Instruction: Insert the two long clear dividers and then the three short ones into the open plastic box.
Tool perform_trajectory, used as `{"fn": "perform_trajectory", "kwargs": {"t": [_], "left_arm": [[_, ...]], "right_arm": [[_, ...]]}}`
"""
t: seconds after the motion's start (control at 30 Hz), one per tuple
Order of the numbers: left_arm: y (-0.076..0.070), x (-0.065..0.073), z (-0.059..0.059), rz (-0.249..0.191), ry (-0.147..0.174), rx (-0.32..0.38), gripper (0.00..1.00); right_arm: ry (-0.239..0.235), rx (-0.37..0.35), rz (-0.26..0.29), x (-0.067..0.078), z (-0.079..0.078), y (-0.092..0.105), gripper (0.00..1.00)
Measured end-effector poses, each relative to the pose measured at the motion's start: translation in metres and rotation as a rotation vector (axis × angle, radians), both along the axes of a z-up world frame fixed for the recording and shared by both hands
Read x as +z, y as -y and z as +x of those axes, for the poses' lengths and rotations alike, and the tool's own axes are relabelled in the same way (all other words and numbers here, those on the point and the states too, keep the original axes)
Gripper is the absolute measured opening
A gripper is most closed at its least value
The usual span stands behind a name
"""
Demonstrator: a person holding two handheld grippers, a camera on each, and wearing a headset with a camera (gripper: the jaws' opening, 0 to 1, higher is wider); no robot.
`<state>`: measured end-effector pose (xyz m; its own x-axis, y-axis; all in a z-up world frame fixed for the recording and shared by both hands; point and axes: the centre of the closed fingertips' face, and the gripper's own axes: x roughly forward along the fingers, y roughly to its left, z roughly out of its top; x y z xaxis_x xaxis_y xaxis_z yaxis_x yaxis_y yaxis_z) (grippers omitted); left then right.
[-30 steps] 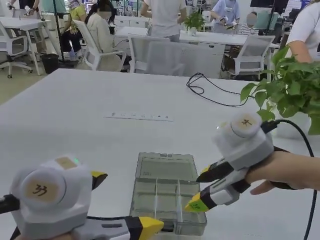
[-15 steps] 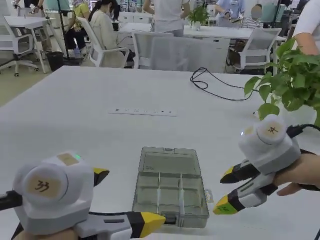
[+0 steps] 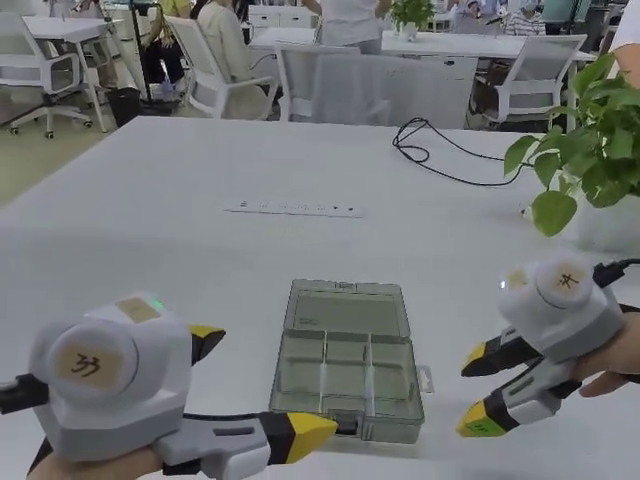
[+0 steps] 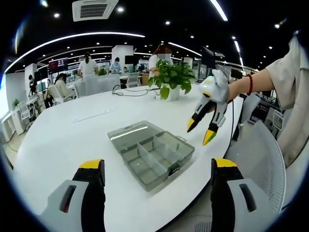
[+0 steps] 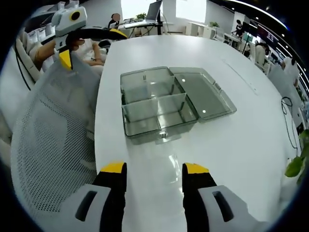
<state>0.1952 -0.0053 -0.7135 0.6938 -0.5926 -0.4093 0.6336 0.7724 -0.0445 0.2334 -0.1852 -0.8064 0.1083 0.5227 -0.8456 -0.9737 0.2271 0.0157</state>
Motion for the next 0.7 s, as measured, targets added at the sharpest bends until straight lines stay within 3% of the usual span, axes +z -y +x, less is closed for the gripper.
{"fn": "perform_trajectory", "kwargs": {"t": [0.3,0.4,0.7], "left_arm": [[0.001,0.002,0.001,0.005,0.004,0.006,0.92],[0.0,0.002,0.002,0.006,0.004,0.013,0.92],[-0.003,0.002,0.002,0.014,-0.002,0.028,0.91]], "right_arm": [[0.009,0.037,-0.051,-0.013,0.005,0.008,0.44],[0.034,0.067,-0.105,-0.021,0.009,0.015,0.44],[0.025,0.084,-0.136,-0.033,0.014,0.023,0.41]]}}
